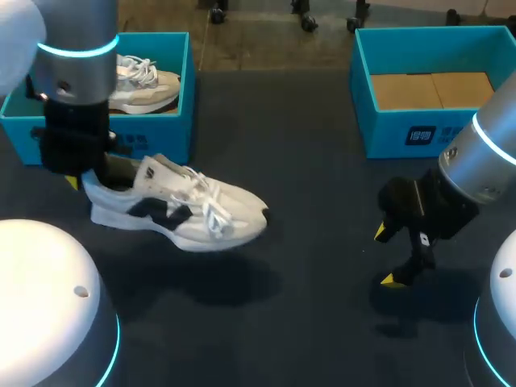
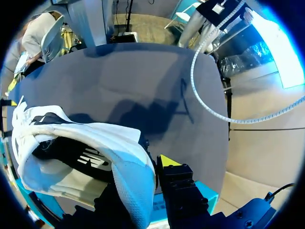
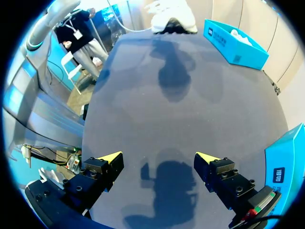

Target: Take the shoe out of the shoebox, open the shoe tongue, remove and reinsert the insole, then place the shoe into the shoebox

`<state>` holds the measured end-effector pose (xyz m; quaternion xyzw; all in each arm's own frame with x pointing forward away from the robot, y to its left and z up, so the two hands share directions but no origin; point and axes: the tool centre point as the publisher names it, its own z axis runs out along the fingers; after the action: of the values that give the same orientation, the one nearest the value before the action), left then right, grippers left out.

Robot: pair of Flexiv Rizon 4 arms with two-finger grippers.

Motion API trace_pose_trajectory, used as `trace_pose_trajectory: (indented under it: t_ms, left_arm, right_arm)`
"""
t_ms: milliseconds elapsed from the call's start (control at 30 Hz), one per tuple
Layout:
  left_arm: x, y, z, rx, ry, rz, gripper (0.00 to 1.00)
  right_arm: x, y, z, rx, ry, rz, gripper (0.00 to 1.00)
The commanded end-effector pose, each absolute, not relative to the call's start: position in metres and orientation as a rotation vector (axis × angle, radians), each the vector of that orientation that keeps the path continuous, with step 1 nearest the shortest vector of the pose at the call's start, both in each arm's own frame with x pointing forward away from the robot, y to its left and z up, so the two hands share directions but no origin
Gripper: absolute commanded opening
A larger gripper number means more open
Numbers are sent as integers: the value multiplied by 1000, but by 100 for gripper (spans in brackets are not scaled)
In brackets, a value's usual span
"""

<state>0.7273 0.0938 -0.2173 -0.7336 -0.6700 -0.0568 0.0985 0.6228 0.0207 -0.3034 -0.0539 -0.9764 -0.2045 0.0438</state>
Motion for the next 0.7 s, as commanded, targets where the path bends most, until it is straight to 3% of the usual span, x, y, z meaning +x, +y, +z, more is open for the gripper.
trace_pose_trajectory:
  t_ms: [33,700]
  left_arm:
    - [716,82,-231,-2196,-1961,-178,0]
    - [706,44,-276,-2158,-1934,-96,0]
  right_arm:
    - [622,21,-304,-164,-2987,-623,100]
    - [622,21,-304,-164,-2987,-623,100]
